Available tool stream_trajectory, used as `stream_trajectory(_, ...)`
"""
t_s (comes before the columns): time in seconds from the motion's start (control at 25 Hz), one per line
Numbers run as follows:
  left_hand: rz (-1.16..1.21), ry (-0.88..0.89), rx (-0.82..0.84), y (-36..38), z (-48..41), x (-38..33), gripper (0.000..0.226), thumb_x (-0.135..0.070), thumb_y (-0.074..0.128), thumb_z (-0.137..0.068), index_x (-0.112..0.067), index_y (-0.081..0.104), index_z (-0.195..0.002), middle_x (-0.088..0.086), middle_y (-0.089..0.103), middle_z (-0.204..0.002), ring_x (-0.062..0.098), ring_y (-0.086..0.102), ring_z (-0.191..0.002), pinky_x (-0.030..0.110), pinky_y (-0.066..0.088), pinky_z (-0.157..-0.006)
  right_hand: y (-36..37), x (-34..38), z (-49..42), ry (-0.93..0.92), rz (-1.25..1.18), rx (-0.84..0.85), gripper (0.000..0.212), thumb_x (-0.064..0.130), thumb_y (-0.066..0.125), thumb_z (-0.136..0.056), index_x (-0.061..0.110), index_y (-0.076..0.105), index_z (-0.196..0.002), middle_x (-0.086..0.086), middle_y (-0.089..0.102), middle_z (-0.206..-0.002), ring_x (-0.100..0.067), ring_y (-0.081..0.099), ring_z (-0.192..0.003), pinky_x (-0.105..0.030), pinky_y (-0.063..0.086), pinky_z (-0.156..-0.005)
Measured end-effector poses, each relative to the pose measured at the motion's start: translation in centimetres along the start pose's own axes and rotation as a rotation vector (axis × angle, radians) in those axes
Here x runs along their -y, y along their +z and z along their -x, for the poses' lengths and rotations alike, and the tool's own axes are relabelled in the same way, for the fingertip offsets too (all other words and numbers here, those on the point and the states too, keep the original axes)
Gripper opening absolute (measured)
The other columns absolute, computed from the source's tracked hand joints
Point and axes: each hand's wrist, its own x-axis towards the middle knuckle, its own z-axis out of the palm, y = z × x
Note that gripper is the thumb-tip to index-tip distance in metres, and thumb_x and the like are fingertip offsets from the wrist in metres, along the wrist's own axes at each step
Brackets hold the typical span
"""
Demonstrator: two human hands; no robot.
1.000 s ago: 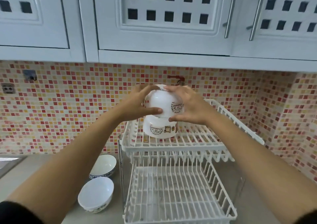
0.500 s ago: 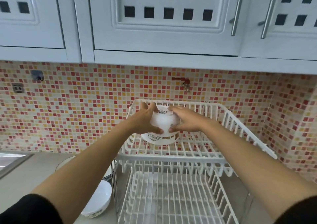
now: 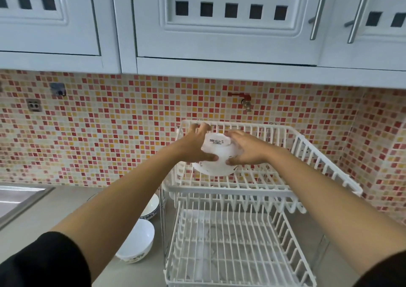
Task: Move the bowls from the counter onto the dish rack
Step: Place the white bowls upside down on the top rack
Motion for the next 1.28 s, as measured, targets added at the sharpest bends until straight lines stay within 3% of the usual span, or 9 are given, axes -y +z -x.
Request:
stream_trajectory(0.2,-0.002,-0.013,-0.205,-3.7,4.3,3.0,0.064,-0.035,0.057,-0.091,-0.009,0.029,-0.142,0.014,0.026,-0.152,0.032,0.04,-0.134,0.041,0.037,-0.11,-0.2,6.4,1.4,-0.064,-0.043,-0.206,0.065,0.04,0.051,-0.092,0.019,0.025,-0.147,-0.001,0.023,-0.156,-0.02,0.027,-0.141,-0.035,0.026,-0.111)
stream_trajectory(0.32,-0.034,-0.107,-0.268,-5.5,7.8,6.5,0.058,-0.036,0.047,-0.096,-0.009,0.03,-0.145,0.014,0.032,-0.152,0.033,0.038,-0.136,0.044,0.036,-0.111,0.8,12.5,1.3,-0.106,-0.108,-0.274,0.061,0.042,0.045,-0.094,0.018,0.025,-0.147,-0.002,0.024,-0.156,-0.021,0.025,-0.142,-0.036,0.024,-0.113)
stream_trajectory(0.6,-0.045,-0.255,-0.186,-4.2,17.3,14.1,0.051,-0.031,0.041,-0.098,-0.005,0.037,-0.142,0.016,0.042,-0.147,0.033,0.041,-0.134,0.041,0.036,-0.109,10.4,24.4,1.3,-0.156,-0.117,-0.209,0.061,0.031,0.045,-0.096,0.011,0.021,-0.148,-0.008,0.025,-0.155,-0.025,0.024,-0.142,-0.038,0.023,-0.114)
stream_trajectory(0.76,-0.015,-0.381,-0.038,0.5,20.7,18.7,0.047,-0.027,0.041,-0.099,0.001,0.04,-0.137,0.021,0.047,-0.14,0.035,0.044,-0.129,0.042,0.037,-0.105,18.2,26.4,0.8,-0.005,-0.234,-0.055,0.061,0.03,0.046,-0.095,0.008,0.023,-0.147,-0.012,0.029,-0.152,-0.029,0.029,-0.139,-0.039,0.027,-0.112)
stream_trajectory(0.92,0.042,-0.472,0.094,6.3,22.2,21.9,0.039,-0.02,0.041,-0.098,0.004,0.048,-0.127,0.024,0.054,-0.131,0.036,0.052,-0.12,0.037,0.042,-0.096,24.6,25.4,0.2,0.202,-0.332,-0.014,0.055,0.027,0.044,-0.096,0.002,0.029,-0.142,-0.017,0.037,-0.145,-0.031,0.035,-0.133,-0.037,0.031,-0.107)
stream_trajectory(1.12,0.097,-0.649,0.193,12.1,21.6,25.3,0.042,-0.028,0.038,-0.099,0.006,0.049,-0.121,0.025,0.053,-0.129,0.039,0.05,-0.119,0.039,0.041,-0.095,30.7,22.3,-2.4,0.418,-0.365,0.073,0.051,0.029,0.043,-0.095,0.001,0.033,-0.137,-0.02,0.039,-0.14,-0.035,0.04,-0.129,-0.037,0.034,-0.102)
stream_trajectory(1.28,0.121,-0.717,0.244,14.8,19.3,27.1,0.039,-0.022,0.033,-0.1,0.007,0.048,-0.122,0.025,0.052,-0.128,0.039,0.048,-0.12,0.039,0.04,-0.097,34.3,19.9,-5.1,0.531,-0.368,0.137,0.048,0.031,0.044,-0.095,-0.001,0.039,-0.131,-0.021,0.043,-0.136,-0.035,0.043,-0.126,-0.037,0.036,-0.1)
